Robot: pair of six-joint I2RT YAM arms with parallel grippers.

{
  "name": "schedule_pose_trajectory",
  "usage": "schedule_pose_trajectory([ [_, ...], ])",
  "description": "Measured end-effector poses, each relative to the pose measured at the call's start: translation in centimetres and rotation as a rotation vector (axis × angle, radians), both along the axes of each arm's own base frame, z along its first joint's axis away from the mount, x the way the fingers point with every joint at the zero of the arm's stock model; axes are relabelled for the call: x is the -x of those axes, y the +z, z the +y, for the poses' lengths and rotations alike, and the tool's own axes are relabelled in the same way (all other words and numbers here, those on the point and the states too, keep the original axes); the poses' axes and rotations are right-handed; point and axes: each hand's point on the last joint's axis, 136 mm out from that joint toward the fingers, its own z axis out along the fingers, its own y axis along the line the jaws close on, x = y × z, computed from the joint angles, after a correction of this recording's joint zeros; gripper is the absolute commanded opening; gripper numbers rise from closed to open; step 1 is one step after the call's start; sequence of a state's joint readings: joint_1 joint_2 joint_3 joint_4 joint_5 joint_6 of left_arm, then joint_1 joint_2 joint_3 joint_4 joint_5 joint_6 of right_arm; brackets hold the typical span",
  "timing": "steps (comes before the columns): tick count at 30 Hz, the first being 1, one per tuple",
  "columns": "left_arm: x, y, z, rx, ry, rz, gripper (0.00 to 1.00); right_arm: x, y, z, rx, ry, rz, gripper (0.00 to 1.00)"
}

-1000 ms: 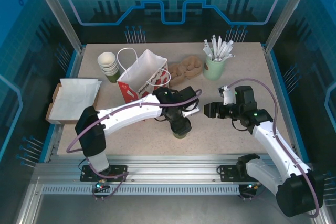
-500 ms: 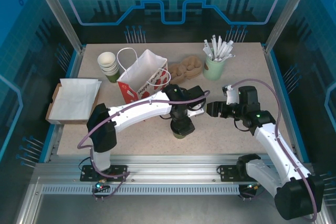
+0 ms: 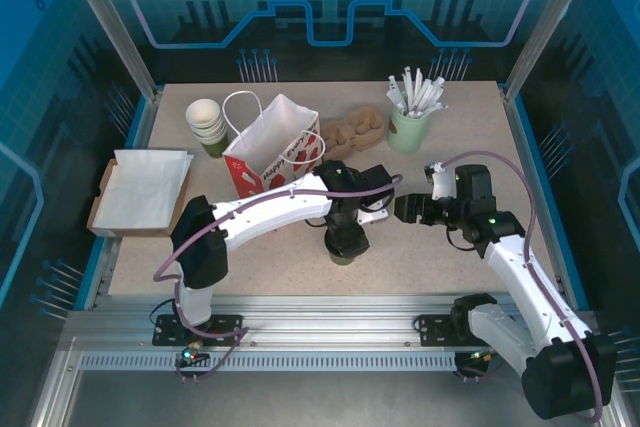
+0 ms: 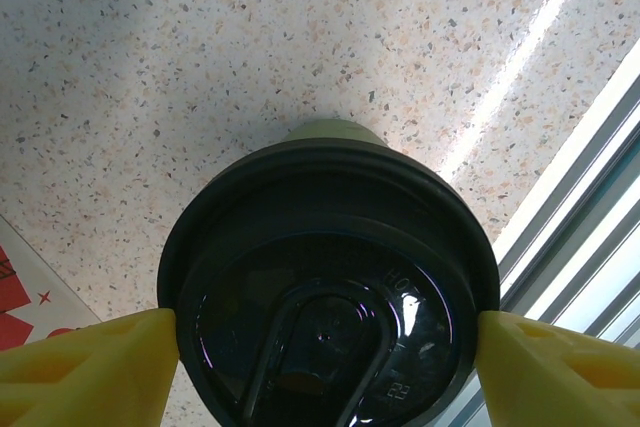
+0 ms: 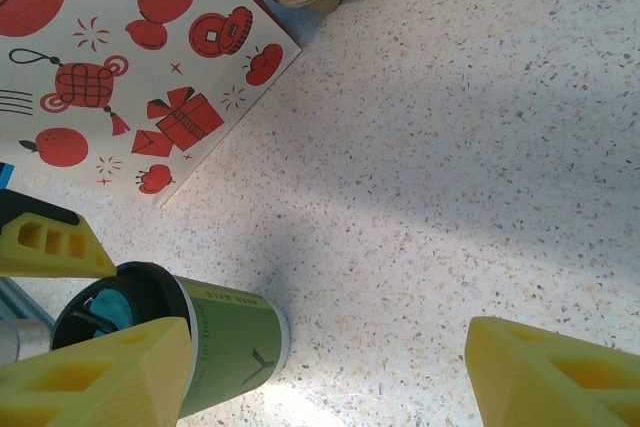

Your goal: Pack the takeout coffee

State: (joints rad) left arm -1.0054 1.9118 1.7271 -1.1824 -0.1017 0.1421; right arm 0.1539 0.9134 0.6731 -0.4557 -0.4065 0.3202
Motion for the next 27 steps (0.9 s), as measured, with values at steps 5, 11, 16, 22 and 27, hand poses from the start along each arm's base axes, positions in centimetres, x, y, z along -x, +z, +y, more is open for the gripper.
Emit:
schedule_pose_trajectory([
  [5, 0.02, 0.02, 0.01, -0.006, -0.005, 0.003, 0.77, 0.05, 0.01, 0.08, -0.004, 0.004, 0.001, 0.74],
  [11, 0.02, -0.12, 0.04, -0.012, -0.018, 0.005, 0.79, 0.20, -0.15, 0.19, -0.010, 0.011, 0.007, 0.74],
  [16, 0.04, -0.52, 0.06, -0.023, -0.018, 0.012, 0.79, 0.22, -0.12, 0.24, -0.013, 0.013, 0.007, 0.74],
  [22, 0.02, -0.52, 0.06, -0.022, -0.018, 0.012, 0.77, 0.20, -0.12, 0.20, -0.013, 0.012, 0.007, 0.74],
  [27, -0.01, -0.52, 0.05, -0.021, -0.017, 0.012, 0.75, 0.20, -0.12, 0.20, -0.013, 0.012, 0.007, 0.73],
])
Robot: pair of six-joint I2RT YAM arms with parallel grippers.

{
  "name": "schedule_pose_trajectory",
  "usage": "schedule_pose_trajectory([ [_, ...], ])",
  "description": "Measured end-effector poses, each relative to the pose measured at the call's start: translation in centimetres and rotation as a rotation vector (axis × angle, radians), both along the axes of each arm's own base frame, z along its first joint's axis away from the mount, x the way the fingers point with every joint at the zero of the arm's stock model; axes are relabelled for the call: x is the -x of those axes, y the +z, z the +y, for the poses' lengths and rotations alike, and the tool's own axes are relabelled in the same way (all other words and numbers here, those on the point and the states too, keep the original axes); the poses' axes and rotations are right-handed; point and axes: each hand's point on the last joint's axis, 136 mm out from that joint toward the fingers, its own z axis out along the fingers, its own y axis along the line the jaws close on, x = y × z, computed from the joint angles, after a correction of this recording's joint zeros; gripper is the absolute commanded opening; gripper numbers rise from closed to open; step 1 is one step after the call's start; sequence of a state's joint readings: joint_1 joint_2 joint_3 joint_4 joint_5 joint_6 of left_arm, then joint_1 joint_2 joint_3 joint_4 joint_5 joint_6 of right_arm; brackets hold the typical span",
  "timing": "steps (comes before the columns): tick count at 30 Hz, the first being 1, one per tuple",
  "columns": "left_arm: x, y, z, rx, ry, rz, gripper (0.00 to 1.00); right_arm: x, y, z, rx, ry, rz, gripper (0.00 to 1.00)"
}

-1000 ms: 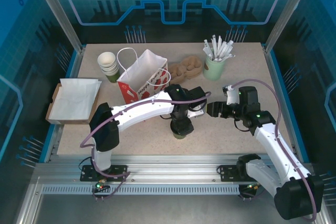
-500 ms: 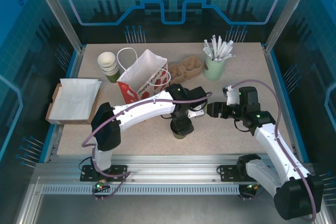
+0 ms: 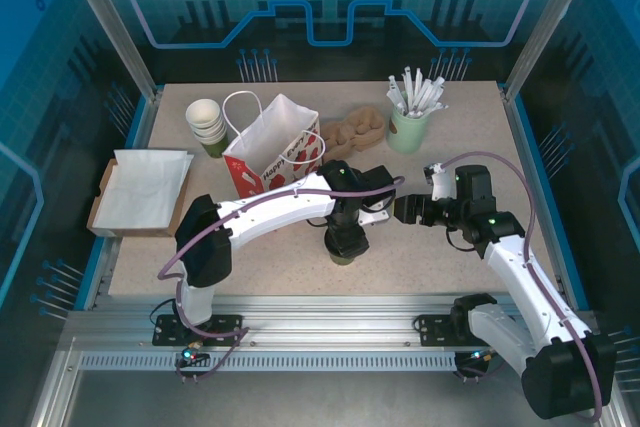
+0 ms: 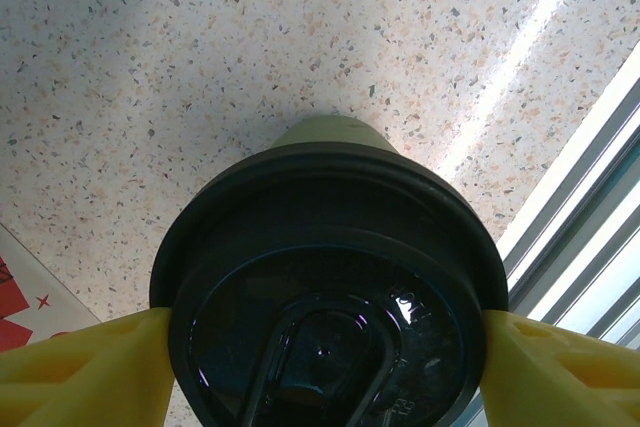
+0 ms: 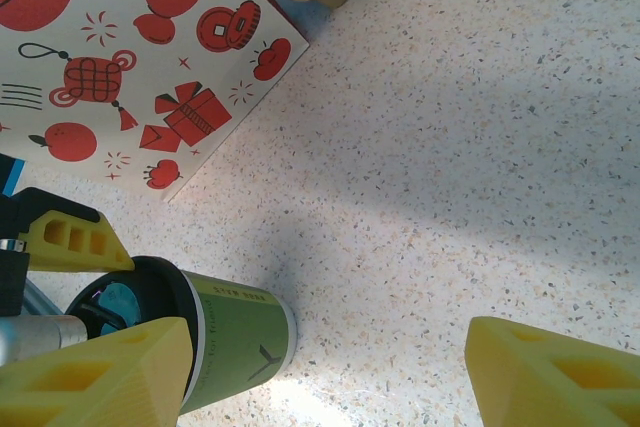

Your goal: Pack the takeout coffee

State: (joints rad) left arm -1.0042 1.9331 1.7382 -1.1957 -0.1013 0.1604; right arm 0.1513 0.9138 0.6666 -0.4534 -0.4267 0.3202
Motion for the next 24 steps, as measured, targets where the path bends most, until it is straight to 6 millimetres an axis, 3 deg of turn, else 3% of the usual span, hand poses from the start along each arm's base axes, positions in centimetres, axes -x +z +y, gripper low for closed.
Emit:
schedule_pose_trajectory([
  [24, -0.05, -0.03, 0.06, -0.001, 0.002, 0.001, 0.77, 0.01, -0.04, 0.05, -0.002, 0.003, 0.002, 0.73],
])
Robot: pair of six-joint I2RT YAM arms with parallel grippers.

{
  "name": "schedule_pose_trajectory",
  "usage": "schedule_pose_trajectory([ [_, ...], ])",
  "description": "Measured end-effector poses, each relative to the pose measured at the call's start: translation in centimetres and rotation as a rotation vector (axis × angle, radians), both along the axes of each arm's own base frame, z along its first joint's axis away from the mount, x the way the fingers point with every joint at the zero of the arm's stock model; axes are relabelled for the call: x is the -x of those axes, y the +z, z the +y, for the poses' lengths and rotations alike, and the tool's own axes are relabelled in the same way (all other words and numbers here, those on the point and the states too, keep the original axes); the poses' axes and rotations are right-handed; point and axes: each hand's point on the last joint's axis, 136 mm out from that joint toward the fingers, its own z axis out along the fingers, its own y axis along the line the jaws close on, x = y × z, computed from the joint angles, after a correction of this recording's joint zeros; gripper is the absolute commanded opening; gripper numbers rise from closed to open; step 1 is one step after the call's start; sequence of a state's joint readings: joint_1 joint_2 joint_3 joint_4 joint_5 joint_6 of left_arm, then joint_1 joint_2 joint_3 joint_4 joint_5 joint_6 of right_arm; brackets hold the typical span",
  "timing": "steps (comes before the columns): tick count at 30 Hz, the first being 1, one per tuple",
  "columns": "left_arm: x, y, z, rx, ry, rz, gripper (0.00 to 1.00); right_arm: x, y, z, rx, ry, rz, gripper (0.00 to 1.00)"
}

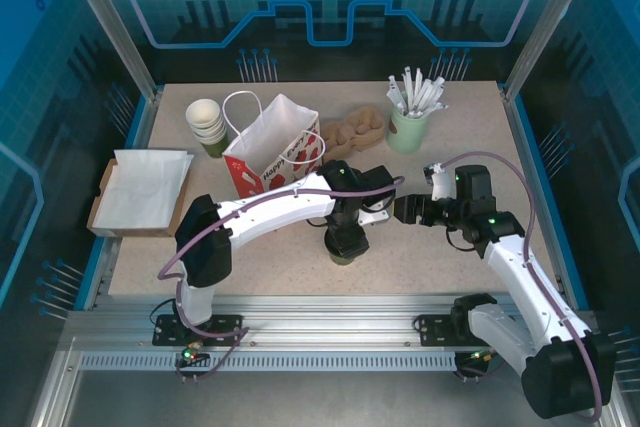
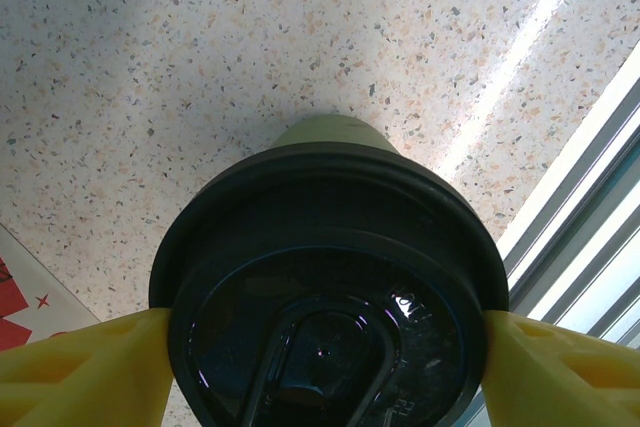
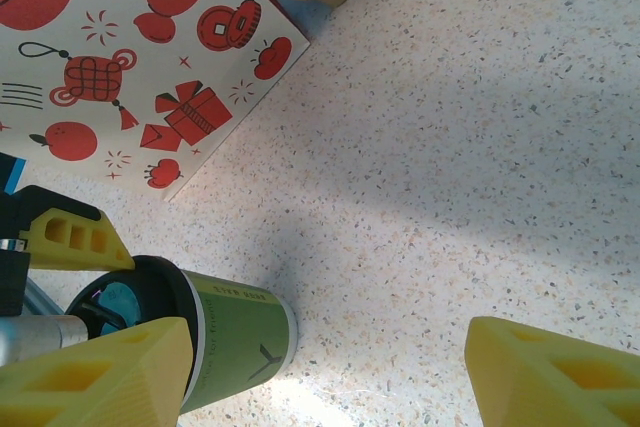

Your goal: Pack the takeout coffee

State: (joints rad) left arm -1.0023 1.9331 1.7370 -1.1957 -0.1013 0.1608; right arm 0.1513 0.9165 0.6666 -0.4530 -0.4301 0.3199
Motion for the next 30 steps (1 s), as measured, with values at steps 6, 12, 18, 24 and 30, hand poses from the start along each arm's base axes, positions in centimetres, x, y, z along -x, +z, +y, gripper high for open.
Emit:
schedule_pose_trajectory([
  [6, 0.0, -0.1, 0.1, -0.002, 0.001, 0.001, 0.78, 0.0, 0.0, 0.0, 0.000, 0.000, 0.000, 0.73],
  [12, 0.0, -0.2, 0.2, -0.005, 0.002, 0.003, 0.78, 0.0, 0.0, 0.0, 0.000, 0.000, 0.000, 0.73],
  [18, -0.1, -0.2, 0.2, -0.005, 0.002, 0.003, 0.68, 0.0, 0.0, 0.0, 0.000, 0.000, 0.000, 0.73],
  [24, -0.1, -0.1, 0.2, -0.002, 0.000, 0.001, 0.57, 0.0, 0.0, 0.0, 0.000, 0.000, 0.001, 0.73],
  [30, 0.1, 0.9, 0.9, 0.007, 0.006, -0.005, 0.53, 0.0, 0.0, 0.0, 0.000, 0.000, 0.000, 0.73],
])
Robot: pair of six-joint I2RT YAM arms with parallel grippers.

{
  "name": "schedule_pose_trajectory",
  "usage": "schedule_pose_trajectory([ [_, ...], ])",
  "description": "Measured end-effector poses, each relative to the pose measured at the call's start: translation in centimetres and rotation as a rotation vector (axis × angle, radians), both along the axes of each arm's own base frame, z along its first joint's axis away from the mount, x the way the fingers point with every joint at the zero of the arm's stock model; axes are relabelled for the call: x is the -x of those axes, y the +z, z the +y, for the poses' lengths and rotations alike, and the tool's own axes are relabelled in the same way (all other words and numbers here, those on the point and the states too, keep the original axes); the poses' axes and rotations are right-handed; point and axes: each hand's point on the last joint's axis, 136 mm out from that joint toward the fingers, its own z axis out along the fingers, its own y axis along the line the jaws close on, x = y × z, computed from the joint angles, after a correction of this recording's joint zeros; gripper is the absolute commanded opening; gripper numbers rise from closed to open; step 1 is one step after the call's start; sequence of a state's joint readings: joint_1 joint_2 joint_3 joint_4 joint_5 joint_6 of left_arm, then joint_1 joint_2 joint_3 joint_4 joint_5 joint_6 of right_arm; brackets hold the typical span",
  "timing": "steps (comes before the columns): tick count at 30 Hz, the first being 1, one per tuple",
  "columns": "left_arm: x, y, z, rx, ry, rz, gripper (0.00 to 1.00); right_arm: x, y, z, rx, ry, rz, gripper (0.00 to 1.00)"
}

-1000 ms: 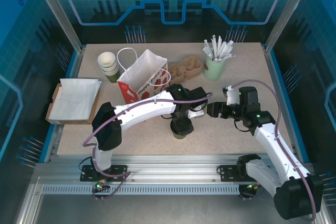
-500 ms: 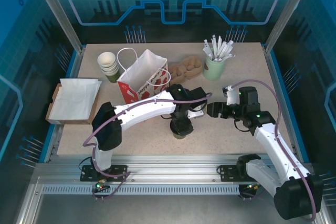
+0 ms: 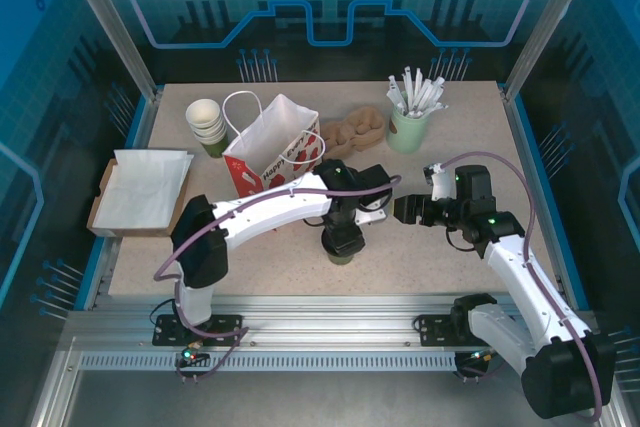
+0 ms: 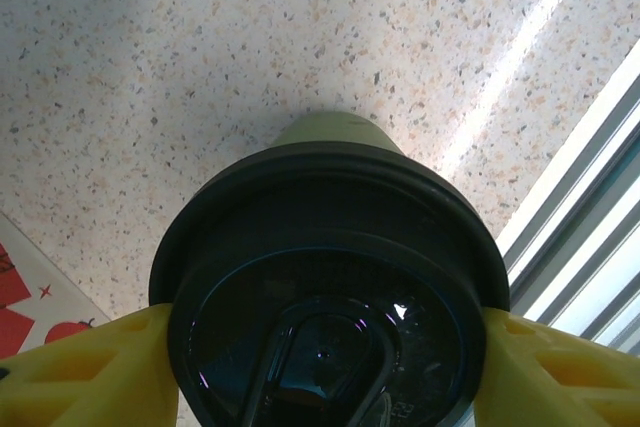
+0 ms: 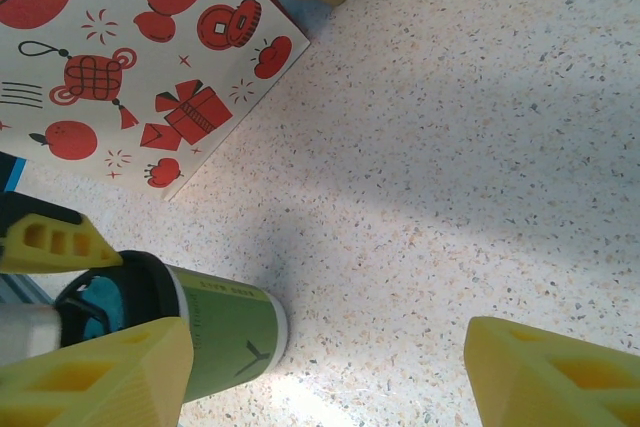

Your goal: Pack the takeout coffee

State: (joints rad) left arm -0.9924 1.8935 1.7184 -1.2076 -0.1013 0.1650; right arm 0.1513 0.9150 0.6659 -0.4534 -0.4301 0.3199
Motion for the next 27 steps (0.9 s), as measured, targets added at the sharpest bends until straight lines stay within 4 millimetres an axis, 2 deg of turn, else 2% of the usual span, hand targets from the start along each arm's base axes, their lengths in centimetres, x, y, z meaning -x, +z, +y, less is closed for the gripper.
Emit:
schedule_pose_trajectory([
  [3, 0.2, 2.2, 0.6, 0.040, 0.002, -0.026, 0.51, -0.1, 0.2, 0.0, 0.002, -0.002, -0.005, 0.73],
  [6, 0.4, 6.0, 1.2, 0.115, -0.002, -0.077, 0.50, -0.5, 1.4, 0.4, 0.003, 0.009, -0.030, 0.73],
  [13, -0.1, 18.0, 2.4, 0.394, 0.011, -0.269, 0.46, -3.3, 6.6, 3.0, 0.011, 0.060, -0.134, 0.73],
  [17, -1.0, 24.3, 4.5, 0.537, 0.058, -0.386, 0.44, -5.1, 9.0, 4.8, 0.017, 0.087, -0.181, 0.73],
  [19, -1.7, 26.6, 5.9, 0.586, 0.098, -0.436, 0.44, -5.8, 9.7, 5.7, 0.024, 0.097, -0.192, 0.73],
  [23, -3.7, 30.0, 9.6, 0.643, 0.206, -0.537, 0.44, -7.0, 10.7, 7.3, 0.034, 0.120, -0.205, 0.73],
  [27, -5.9, 31.1, 13.2, 0.631, 0.332, -0.597, 0.44, -8.2, 11.4, 8.9, 0.037, 0.141, -0.211, 0.72],
])
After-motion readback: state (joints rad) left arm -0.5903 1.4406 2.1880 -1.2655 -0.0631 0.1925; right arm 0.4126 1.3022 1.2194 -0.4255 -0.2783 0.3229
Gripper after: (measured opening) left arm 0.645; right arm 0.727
